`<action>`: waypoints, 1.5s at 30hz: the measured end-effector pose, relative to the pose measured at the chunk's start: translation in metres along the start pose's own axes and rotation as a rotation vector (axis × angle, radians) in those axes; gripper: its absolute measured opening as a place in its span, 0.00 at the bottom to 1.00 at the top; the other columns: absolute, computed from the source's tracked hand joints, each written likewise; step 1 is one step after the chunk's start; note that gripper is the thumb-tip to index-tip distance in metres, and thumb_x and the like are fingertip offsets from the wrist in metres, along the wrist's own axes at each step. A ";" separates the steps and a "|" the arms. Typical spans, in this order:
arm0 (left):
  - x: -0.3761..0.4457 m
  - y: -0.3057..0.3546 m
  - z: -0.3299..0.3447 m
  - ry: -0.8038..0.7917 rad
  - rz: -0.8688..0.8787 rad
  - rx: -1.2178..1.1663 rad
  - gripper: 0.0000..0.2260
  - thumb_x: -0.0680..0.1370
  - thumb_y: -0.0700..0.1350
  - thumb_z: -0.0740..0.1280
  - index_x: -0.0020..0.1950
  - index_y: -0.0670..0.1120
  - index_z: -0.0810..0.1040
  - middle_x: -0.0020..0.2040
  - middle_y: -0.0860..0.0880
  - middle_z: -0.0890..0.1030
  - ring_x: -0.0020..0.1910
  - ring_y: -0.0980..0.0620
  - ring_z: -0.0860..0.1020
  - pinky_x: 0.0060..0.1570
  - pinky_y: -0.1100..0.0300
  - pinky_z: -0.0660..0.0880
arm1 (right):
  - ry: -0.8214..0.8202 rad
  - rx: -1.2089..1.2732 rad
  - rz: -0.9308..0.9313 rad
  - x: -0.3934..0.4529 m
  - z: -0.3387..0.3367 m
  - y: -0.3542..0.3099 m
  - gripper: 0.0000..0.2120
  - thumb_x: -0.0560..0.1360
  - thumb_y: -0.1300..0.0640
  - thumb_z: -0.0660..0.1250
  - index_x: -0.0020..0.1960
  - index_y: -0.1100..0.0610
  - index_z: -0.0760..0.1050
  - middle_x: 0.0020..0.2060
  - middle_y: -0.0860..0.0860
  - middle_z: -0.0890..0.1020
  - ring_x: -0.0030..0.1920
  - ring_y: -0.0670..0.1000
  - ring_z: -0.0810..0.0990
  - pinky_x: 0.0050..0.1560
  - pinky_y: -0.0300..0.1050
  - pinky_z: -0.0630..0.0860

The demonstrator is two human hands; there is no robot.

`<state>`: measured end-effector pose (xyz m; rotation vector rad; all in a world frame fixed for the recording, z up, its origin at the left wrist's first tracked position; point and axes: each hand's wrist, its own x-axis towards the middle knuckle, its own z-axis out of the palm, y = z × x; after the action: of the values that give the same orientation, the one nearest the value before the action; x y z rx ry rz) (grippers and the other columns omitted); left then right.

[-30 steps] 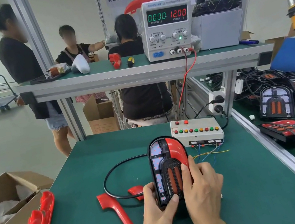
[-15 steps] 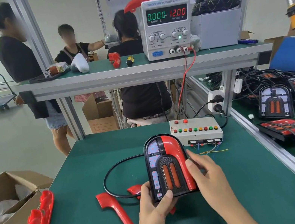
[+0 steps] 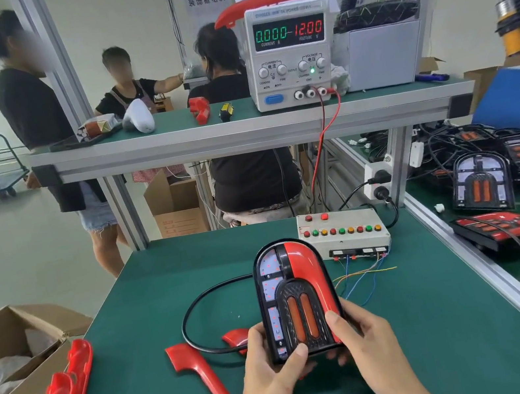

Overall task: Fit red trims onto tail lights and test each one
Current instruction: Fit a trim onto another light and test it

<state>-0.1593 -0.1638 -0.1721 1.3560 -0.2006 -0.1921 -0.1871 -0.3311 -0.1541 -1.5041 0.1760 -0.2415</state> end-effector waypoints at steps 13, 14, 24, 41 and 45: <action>0.077 0.121 -0.010 0.142 0.149 0.716 0.34 0.66 0.74 0.67 0.65 0.56 0.74 0.56 0.60 0.79 0.57 0.61 0.77 0.57 0.60 0.73 | 0.003 0.088 -0.017 -0.004 0.008 0.020 0.21 0.71 0.51 0.73 0.64 0.45 0.79 0.42 0.54 0.88 0.28 0.51 0.77 0.29 0.40 0.75; 0.088 0.129 -0.010 0.037 0.061 0.726 0.33 0.65 0.74 0.69 0.62 0.56 0.77 0.53 0.58 0.82 0.53 0.60 0.80 0.55 0.59 0.76 | -0.004 0.085 -0.025 -0.004 0.009 0.021 0.21 0.71 0.52 0.73 0.64 0.45 0.79 0.44 0.53 0.88 0.29 0.50 0.76 0.30 0.40 0.75; 0.114 0.139 -0.009 -0.417 -0.185 0.824 0.18 0.70 0.54 0.79 0.55 0.46 0.84 0.53 0.46 0.86 0.57 0.45 0.82 0.65 0.47 0.76 | -0.030 0.059 -0.004 -0.002 0.006 0.024 0.20 0.74 0.53 0.72 0.65 0.45 0.78 0.50 0.49 0.88 0.34 0.43 0.77 0.33 0.38 0.75; 0.114 0.130 -0.015 -0.404 -0.052 0.781 0.16 0.71 0.55 0.79 0.56 0.50 0.84 0.51 0.52 0.86 0.53 0.52 0.84 0.60 0.54 0.80 | -0.035 0.135 -0.013 -0.001 0.006 0.027 0.21 0.72 0.45 0.75 0.64 0.42 0.79 0.50 0.51 0.88 0.33 0.45 0.75 0.33 0.37 0.75; 0.112 0.135 -0.023 -0.473 -0.064 0.755 0.20 0.73 0.51 0.78 0.64 0.51 0.80 0.58 0.54 0.84 0.56 0.57 0.82 0.63 0.59 0.77 | -0.028 0.107 -0.030 -0.001 0.008 0.028 0.16 0.74 0.45 0.74 0.61 0.38 0.81 0.50 0.48 0.88 0.37 0.41 0.79 0.35 0.36 0.76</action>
<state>-0.0427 -0.1431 -0.0413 2.0531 -0.6762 -0.5290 -0.1844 -0.3222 -0.1819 -1.4036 0.1163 -0.2494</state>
